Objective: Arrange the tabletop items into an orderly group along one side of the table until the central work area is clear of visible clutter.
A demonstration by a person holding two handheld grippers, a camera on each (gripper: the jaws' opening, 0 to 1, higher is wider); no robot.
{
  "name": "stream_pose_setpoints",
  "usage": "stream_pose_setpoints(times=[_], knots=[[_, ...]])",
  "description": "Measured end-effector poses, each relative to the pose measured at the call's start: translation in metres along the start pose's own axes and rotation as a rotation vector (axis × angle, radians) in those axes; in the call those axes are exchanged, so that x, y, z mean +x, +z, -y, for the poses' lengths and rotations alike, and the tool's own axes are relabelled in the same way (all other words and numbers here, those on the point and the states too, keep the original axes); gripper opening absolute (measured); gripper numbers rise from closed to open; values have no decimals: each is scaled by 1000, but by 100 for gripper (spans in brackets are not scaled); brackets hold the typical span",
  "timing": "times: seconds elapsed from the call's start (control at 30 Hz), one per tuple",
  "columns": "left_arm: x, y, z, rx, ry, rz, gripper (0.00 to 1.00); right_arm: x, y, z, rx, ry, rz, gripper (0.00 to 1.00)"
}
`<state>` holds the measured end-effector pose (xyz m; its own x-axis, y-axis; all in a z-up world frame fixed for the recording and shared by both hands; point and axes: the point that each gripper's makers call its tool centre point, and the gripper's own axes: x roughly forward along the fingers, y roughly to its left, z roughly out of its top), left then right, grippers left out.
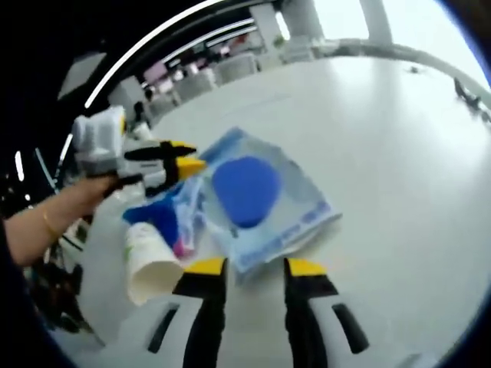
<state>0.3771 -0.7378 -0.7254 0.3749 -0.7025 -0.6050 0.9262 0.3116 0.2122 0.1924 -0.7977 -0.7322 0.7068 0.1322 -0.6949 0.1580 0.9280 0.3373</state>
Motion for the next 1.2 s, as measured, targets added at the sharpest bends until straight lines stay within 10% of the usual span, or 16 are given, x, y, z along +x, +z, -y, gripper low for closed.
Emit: stream_pose_setpoints(times=[0.57,1.2], knots=[[3,-6,7,42,-33,-77,1,5,-2,0,38,0,-16,8],[-11,-1,4,-32,-20,-77,0,-1,34,17,-57,-64,53,0]])
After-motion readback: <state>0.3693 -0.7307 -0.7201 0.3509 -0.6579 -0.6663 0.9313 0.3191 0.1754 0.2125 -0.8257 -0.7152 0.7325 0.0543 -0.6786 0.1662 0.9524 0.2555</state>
